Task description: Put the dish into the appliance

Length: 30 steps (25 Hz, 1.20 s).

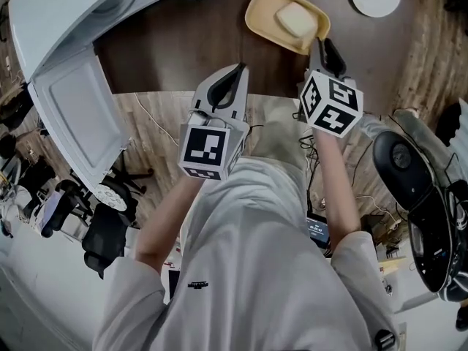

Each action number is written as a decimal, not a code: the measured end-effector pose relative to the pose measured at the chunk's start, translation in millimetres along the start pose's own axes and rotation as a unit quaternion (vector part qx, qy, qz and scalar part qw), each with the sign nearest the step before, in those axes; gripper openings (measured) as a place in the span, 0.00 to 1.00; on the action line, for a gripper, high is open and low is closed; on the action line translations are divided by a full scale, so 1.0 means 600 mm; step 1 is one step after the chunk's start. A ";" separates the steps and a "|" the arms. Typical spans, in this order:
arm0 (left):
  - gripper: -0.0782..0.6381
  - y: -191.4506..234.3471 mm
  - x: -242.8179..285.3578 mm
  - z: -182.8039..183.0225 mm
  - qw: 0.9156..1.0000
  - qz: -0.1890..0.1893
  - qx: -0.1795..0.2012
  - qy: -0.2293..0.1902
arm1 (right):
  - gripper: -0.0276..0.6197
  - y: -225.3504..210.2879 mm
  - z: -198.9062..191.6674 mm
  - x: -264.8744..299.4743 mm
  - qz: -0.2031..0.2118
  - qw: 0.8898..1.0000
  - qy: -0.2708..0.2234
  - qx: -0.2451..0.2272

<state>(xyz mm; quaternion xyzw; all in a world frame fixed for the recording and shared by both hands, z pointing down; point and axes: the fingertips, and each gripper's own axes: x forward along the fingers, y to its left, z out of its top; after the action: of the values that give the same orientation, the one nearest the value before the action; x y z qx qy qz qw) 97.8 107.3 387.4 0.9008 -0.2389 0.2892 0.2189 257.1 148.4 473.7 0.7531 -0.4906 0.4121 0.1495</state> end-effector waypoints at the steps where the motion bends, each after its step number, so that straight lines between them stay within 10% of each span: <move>1: 0.10 -0.001 0.002 -0.003 1.000 0.000 0.000 0.002 | 0.15 -0.004 -0.001 0.003 -0.004 1.000 0.001 0.002; 30: 0.10 0.000 0.003 -0.035 1.000 0.005 -0.005 0.015 | 0.05 -0.024 -0.047 0.044 -0.049 0.992 0.044 0.109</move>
<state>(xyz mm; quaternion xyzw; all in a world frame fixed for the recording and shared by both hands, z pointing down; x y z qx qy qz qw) 90.2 117.8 403.9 0.8938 -0.2418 0.3026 0.2259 260.6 156.7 513.7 0.7690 -0.3986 0.4880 0.1081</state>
